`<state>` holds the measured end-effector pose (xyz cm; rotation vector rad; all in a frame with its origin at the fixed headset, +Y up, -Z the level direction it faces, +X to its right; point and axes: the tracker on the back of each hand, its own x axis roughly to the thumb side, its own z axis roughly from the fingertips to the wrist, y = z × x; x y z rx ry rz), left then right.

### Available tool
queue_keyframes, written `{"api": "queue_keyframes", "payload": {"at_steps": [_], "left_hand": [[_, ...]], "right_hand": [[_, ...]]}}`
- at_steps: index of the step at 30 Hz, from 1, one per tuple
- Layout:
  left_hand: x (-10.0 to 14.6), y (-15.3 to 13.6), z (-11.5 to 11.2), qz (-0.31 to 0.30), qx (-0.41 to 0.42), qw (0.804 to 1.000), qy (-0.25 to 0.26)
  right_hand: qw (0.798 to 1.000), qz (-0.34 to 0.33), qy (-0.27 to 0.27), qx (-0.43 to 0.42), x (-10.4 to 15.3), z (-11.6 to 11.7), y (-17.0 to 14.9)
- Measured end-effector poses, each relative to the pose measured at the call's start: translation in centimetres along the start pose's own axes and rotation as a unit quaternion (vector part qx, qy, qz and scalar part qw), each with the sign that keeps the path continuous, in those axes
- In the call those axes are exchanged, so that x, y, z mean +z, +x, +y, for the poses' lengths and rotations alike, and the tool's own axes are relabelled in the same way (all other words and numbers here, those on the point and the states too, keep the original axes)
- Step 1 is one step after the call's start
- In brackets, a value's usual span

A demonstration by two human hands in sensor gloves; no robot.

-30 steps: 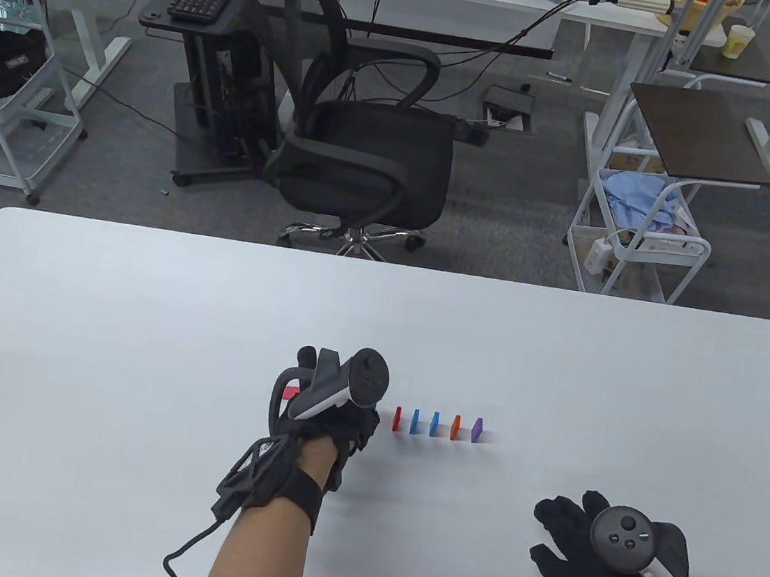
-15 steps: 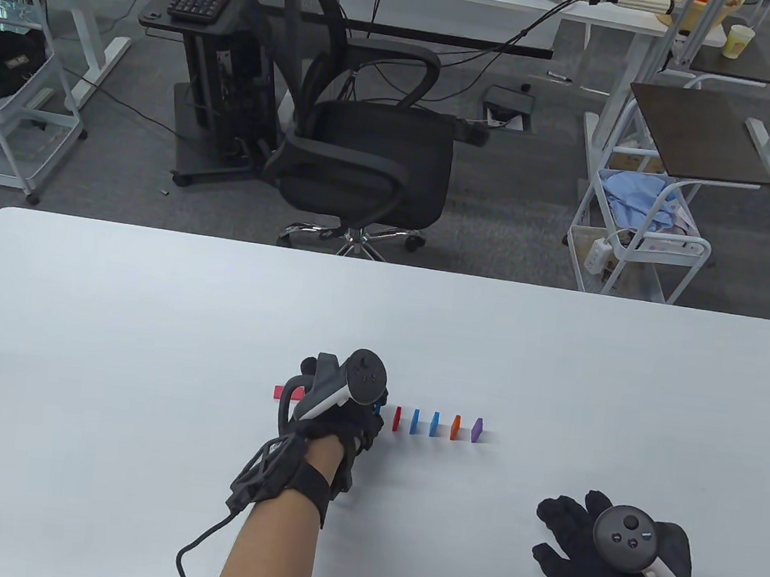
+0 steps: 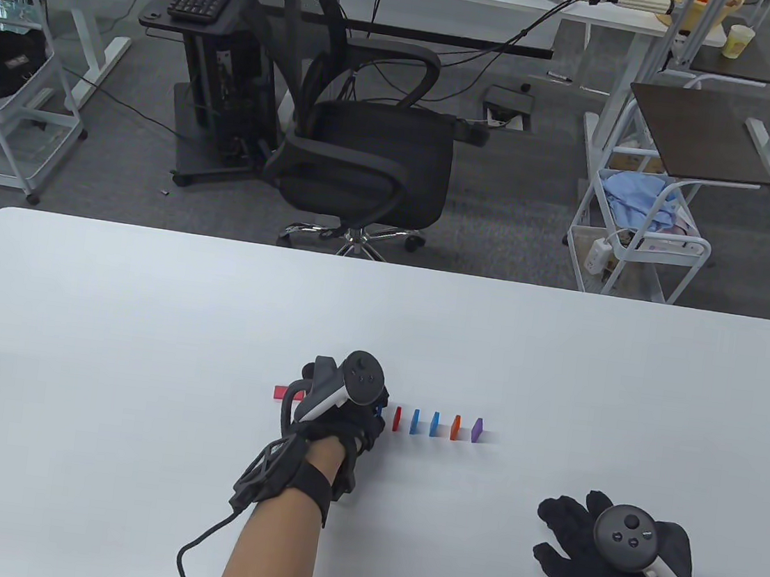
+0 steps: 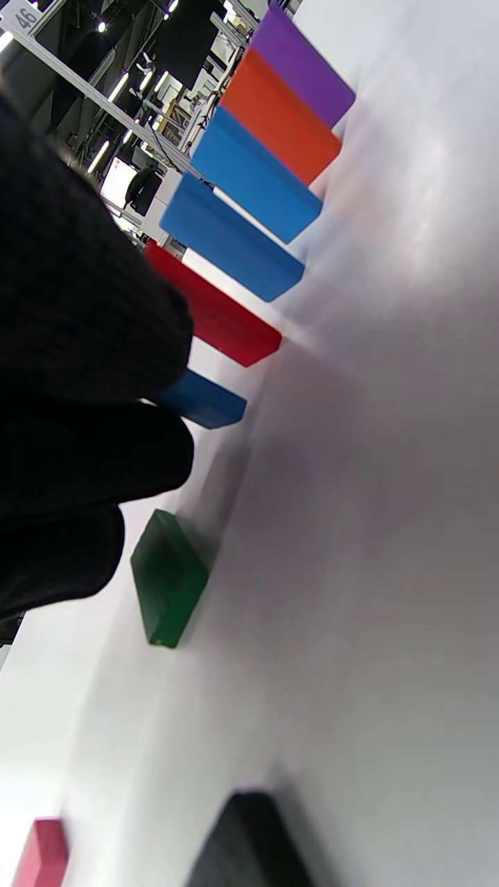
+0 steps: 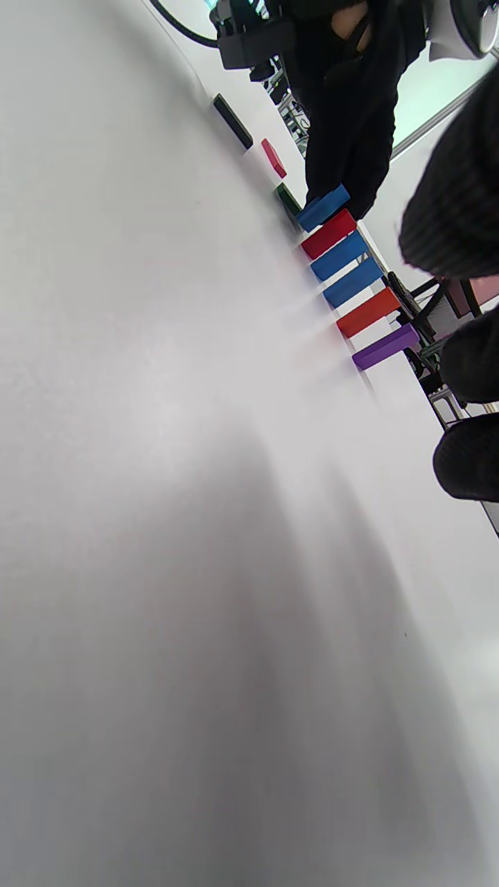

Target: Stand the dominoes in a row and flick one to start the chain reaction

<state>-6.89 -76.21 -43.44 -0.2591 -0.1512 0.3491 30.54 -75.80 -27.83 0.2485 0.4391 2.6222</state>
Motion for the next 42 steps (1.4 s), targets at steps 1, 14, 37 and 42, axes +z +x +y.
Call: {"api": "queue_keyframes", "payload": {"at_steps": [1, 14, 37, 42], "left_hand": [[0.0, 0.1, 0.0, 0.0, 0.0, 1.0, -0.001], [-0.2, 0.2, -0.4, 0.002, -0.008, 1.0, -0.005], [1.4, -0.1, 1.6, 0.006, -0.027, 1.0, 0.01], [1.7, -0.6, 2.3, 0.027, -0.056, 0.998, 0.014]], "right_hand": [[1.0, 0.0, 0.0, 0.0, 0.0, 0.0, 0.0], [1.0, 0.001, 0.0, -0.001, 0.0, -0.1, -0.1], [1.0, -0.001, -0.002, -0.004, 0.1, -0.2, -0.2], [1.0, -0.002, -0.002, -0.003, 0.1, -0.1, -0.1]]}}
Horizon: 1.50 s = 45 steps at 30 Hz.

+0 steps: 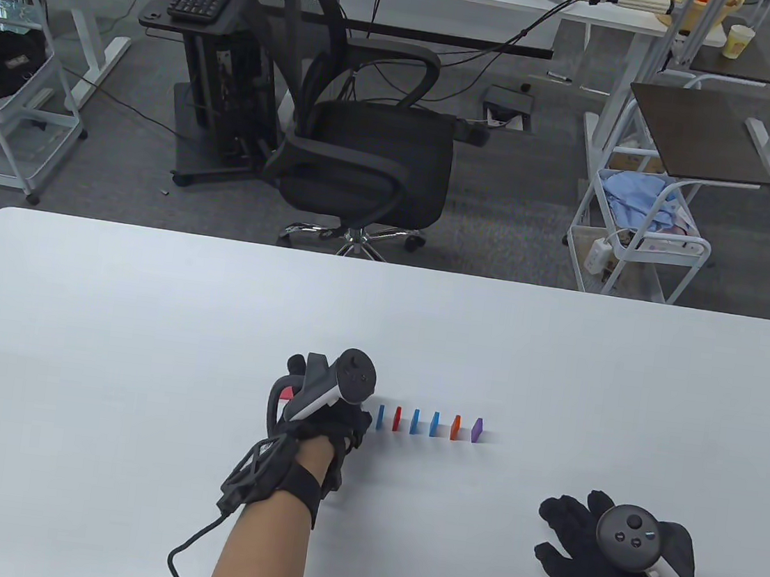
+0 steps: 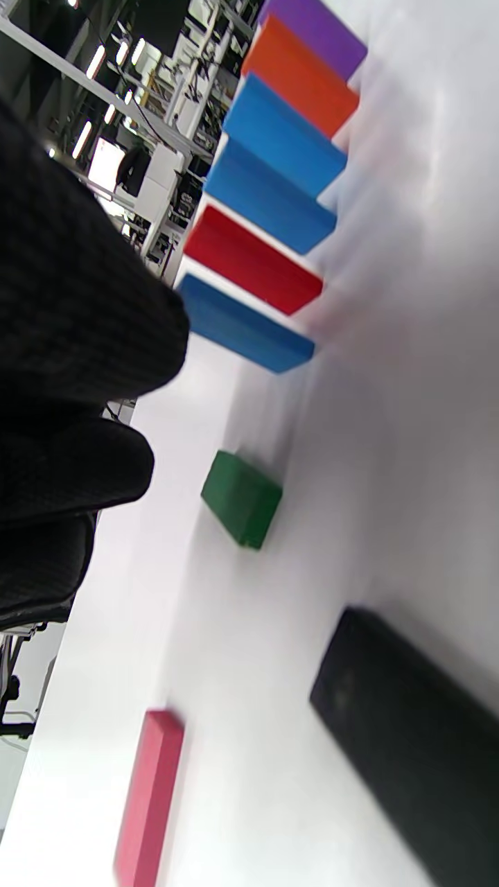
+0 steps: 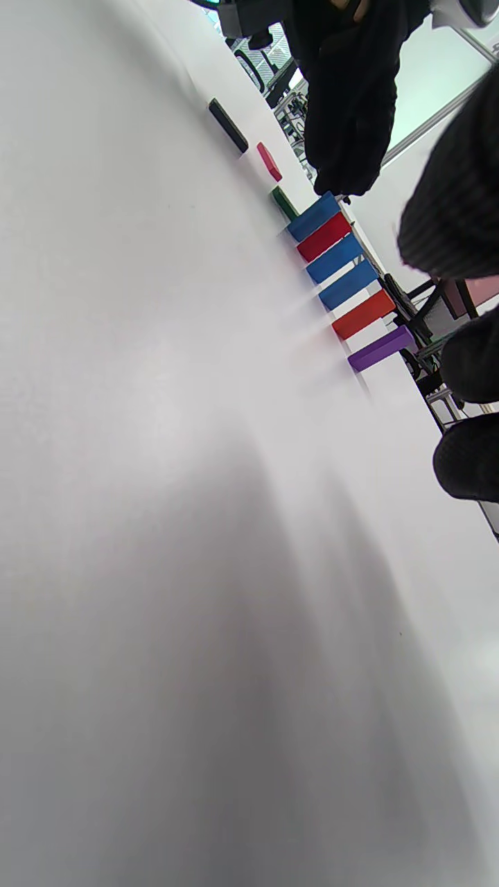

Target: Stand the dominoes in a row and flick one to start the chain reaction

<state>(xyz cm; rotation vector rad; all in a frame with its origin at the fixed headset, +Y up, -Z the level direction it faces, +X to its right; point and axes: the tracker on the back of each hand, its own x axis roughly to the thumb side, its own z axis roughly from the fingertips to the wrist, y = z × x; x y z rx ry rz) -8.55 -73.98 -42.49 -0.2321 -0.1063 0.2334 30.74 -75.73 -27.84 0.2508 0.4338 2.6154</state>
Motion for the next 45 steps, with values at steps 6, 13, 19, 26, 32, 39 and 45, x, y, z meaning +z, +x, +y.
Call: {"api": "queue_keyframes", "payload": {"at_steps": [6, 13, 19, 26, 32, 39, 45], "left_hand": [[-0.4, -0.3, -0.5, 0.036, -0.056, 0.998, -0.007], [-1.7, 0.0, -1.4, 0.06, -0.079, 0.995, -0.025], [-3.0, 0.9, -1.7, 0.074, -0.107, 0.991, -0.041], [-3.6, 2.4, -2.0, 0.06, -0.206, 0.976, -0.038], [-4.0, 3.4, -2.1, 0.045, -0.256, 0.965, -0.042], [-4.0, 3.0, -2.1, 0.035, -0.24, 0.969, -0.045], [-3.9, 1.6, -1.8, 0.048, -0.192, 0.979, -0.055]], "right_hand": [[1.0, 0.001, -0.001, 0.0, 0.0, 0.0, 0.0], [1.0, 0.003, -0.001, -0.001, 0.0, 0.0, -0.1], [1.0, 0.004, 0.001, 0.0, 0.0, 0.0, -0.1], [1.0, 0.006, 0.001, -0.001, 0.0, -0.1, -0.2], [1.0, 0.004, 0.006, -0.001, 0.0, -0.1, -0.1], [1.0, 0.004, 0.007, -0.005, 0.0, -0.1, -0.3], [1.0, 0.002, 0.006, -0.008, 0.0, -0.1, -0.2]]}}
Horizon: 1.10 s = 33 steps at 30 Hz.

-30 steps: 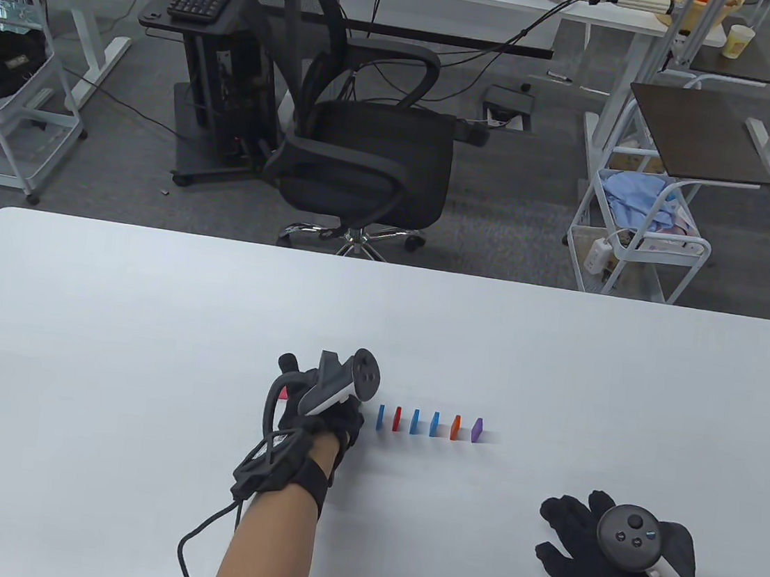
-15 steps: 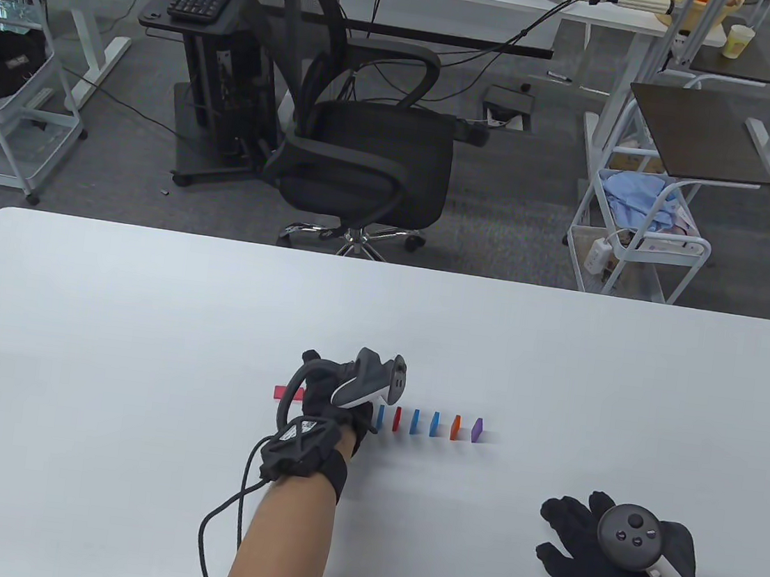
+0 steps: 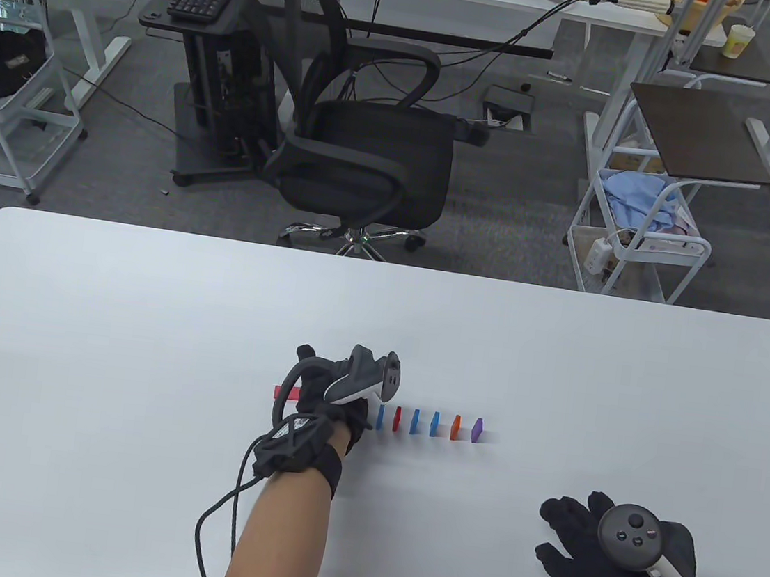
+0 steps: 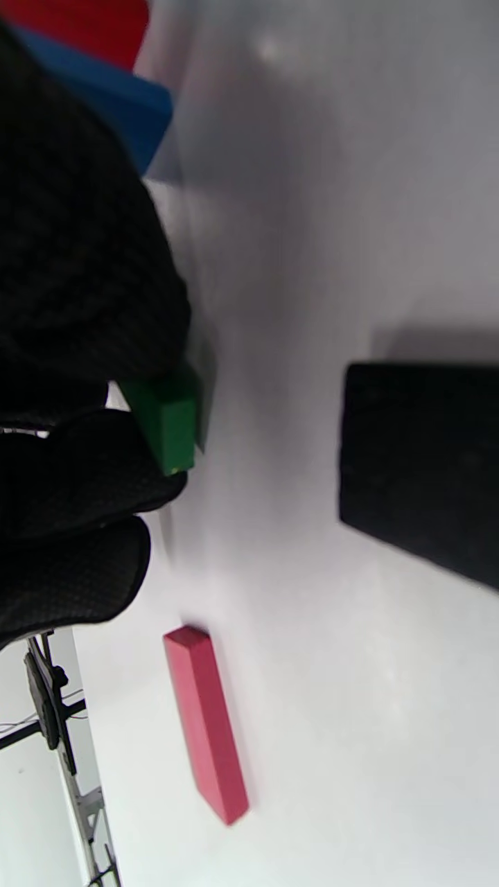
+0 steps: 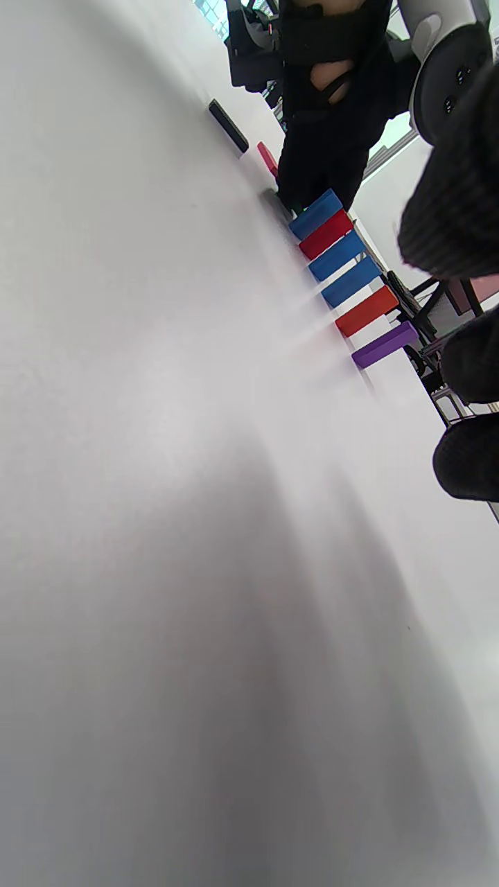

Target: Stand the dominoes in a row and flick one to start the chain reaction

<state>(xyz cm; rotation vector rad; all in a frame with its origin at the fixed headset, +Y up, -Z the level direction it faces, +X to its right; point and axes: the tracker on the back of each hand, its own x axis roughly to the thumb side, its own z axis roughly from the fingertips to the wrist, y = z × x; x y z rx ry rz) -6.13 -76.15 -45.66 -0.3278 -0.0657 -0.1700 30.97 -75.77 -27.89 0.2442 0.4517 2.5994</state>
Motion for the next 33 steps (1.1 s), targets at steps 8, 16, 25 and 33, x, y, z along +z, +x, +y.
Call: {"api": "queue_keyframes", "payload": {"at_steps": [8, 16, 25, 33], "left_hand": [[1.2, -2.0, 1.3, 0.002, 0.06, 0.998, 0.03], [3.1, -3.1, 3.3, -0.026, 0.115, 0.991, 0.064], [4.9, -4.4, 3.1, -0.055, 0.176, 0.98, 0.074], [5.4, -4.7, 1.9, -0.072, 0.193, 0.976, 0.074]], "right_hand": [[1.0, -0.003, 0.004, -0.003, 0.0, 0.1, 0.0], [1.0, -0.007, 0.007, -0.001, -0.1, 0.2, 0.2], [1.0, -0.007, 0.006, 0.001, -0.1, 0.3, 0.3], [1.0, -0.008, 0.004, 0.003, -0.1, 0.4, 0.3]]}}
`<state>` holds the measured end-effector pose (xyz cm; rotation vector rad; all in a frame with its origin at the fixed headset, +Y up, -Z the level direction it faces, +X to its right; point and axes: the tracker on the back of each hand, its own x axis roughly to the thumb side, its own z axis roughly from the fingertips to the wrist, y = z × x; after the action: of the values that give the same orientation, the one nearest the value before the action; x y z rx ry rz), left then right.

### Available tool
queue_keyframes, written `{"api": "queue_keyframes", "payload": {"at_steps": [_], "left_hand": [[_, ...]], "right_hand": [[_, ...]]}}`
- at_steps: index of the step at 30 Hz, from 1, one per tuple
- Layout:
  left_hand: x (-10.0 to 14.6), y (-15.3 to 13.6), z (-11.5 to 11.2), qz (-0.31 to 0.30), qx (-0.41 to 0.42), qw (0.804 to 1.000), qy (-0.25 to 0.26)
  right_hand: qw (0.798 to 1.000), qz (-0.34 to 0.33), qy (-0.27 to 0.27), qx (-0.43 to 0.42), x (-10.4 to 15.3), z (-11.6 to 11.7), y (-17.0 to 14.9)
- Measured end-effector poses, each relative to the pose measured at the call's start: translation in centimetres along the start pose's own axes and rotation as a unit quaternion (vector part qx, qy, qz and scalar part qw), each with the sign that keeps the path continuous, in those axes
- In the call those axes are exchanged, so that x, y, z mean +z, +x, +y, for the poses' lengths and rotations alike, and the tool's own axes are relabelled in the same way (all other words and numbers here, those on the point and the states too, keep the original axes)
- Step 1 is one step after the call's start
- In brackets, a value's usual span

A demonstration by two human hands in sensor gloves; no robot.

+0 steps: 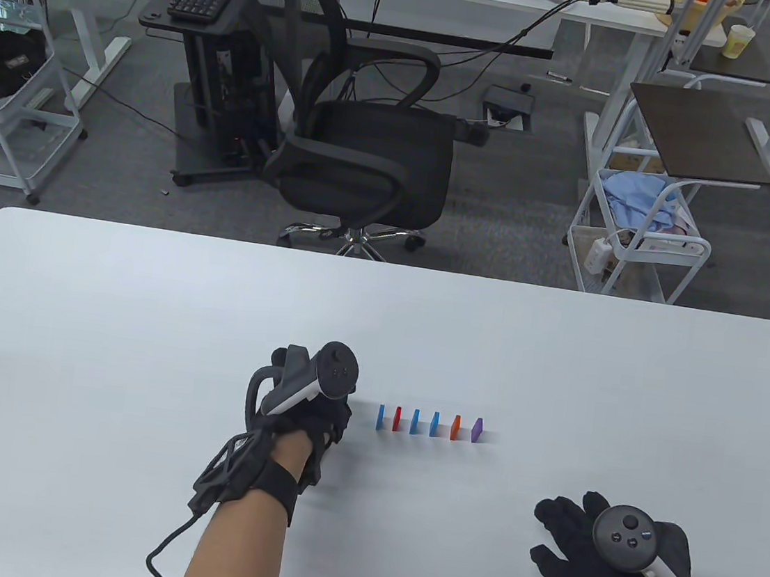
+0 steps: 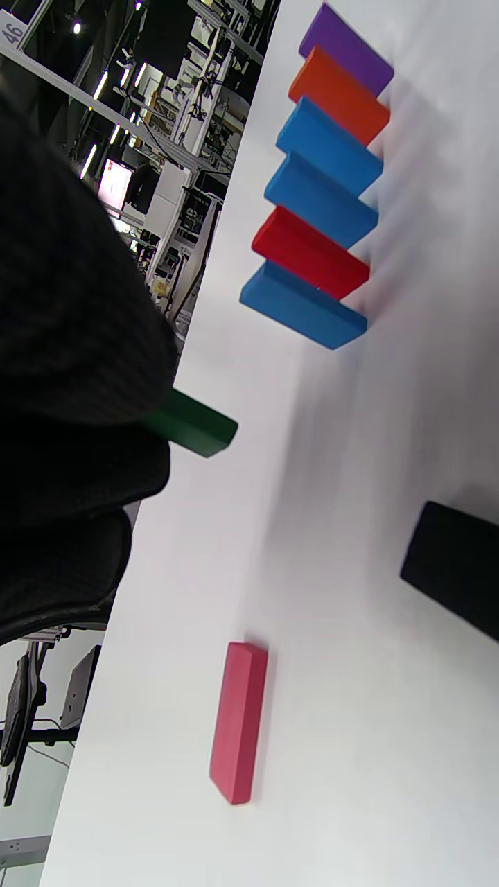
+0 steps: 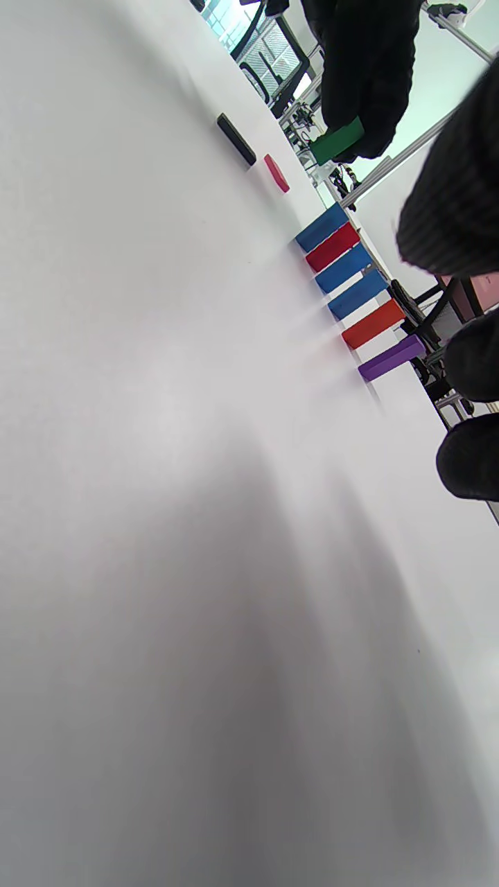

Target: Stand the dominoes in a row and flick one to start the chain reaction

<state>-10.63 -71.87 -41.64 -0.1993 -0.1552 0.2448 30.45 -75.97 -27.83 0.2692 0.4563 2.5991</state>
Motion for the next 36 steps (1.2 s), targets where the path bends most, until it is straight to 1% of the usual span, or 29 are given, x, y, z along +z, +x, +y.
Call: {"api": "queue_keyframes", "payload": {"at_steps": [9, 23, 31, 36], "left_hand": [[-0.4, 0.3, -1.0, -0.001, 0.015, 1.0, -0.001], [-2.0, 1.1, -3.7, 0.003, 0.027, 0.999, -0.022], [-2.7, 1.1, -4.5, 0.014, 0.023, 0.999, -0.026], [-2.8, 1.0, -4.5, 0.018, 0.029, 0.999, -0.027]], "right_hand": [[1.0, 0.001, -0.001, 0.0, 0.0, 0.0, 0.0], [1.0, 0.003, -0.002, -0.003, 0.0, -0.2, -0.2], [1.0, 0.003, -0.003, -0.003, 0.0, -0.3, -0.2], [1.0, 0.003, -0.003, -0.003, 0.0, -0.3, -0.2]]}}
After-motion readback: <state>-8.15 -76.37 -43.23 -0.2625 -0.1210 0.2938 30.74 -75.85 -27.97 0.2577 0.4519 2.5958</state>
